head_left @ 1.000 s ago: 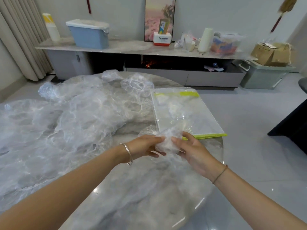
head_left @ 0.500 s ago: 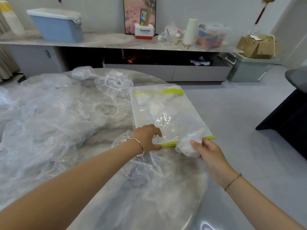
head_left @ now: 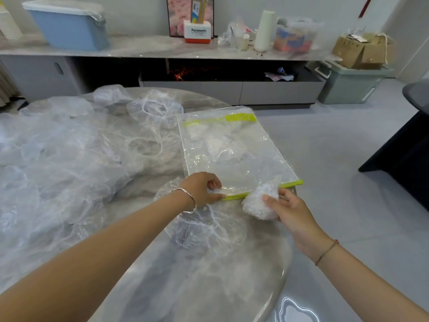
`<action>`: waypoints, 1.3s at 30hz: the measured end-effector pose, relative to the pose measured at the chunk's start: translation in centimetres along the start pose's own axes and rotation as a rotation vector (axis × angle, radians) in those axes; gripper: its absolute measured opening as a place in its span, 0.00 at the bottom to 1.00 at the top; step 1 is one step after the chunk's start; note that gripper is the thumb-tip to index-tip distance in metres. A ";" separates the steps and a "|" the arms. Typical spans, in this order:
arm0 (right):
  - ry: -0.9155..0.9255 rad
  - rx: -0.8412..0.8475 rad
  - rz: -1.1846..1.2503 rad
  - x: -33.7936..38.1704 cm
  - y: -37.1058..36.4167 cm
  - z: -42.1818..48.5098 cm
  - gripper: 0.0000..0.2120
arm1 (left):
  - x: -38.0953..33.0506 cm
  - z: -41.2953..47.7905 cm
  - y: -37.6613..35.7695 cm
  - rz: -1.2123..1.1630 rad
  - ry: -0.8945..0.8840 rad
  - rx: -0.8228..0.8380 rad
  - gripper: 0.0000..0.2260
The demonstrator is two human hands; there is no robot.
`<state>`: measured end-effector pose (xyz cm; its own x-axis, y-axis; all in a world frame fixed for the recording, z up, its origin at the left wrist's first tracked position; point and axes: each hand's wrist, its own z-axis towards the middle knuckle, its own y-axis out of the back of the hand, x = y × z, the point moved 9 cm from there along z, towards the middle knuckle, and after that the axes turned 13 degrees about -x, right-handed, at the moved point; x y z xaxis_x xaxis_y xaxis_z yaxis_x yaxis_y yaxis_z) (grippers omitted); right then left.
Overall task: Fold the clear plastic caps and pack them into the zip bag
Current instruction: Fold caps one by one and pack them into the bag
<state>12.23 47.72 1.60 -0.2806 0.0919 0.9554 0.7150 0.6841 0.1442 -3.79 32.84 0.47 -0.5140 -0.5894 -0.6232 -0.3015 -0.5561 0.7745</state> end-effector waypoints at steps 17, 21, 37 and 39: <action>1.103 -0.210 -0.509 8.7 -2.5 -4.1 0.09 | -2.4 -1.9 4.7 0.038 -0.132 -0.344 0.07; 1.166 -0.028 -0.841 4.6 -6.3 -3.0 0.14 | -2.2 -1.8 4.2 -0.072 -0.143 -0.337 0.07; 0.714 0.298 -1.300 -0.4 -14.7 7.8 0.26 | -1.5 -2.3 1.6 -0.338 -0.143 -0.155 0.06; 0.702 0.280 -1.303 -0.3 -15.4 9.2 0.26 | -1.5 -2.2 1.5 -0.337 -0.148 -0.164 0.06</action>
<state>-4.54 43.81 -3.25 -0.1920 -0.9716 0.1382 0.0492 0.1311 0.9901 -1.70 31.56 2.30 -0.5220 -0.2738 -0.8078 -0.3468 -0.7971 0.4943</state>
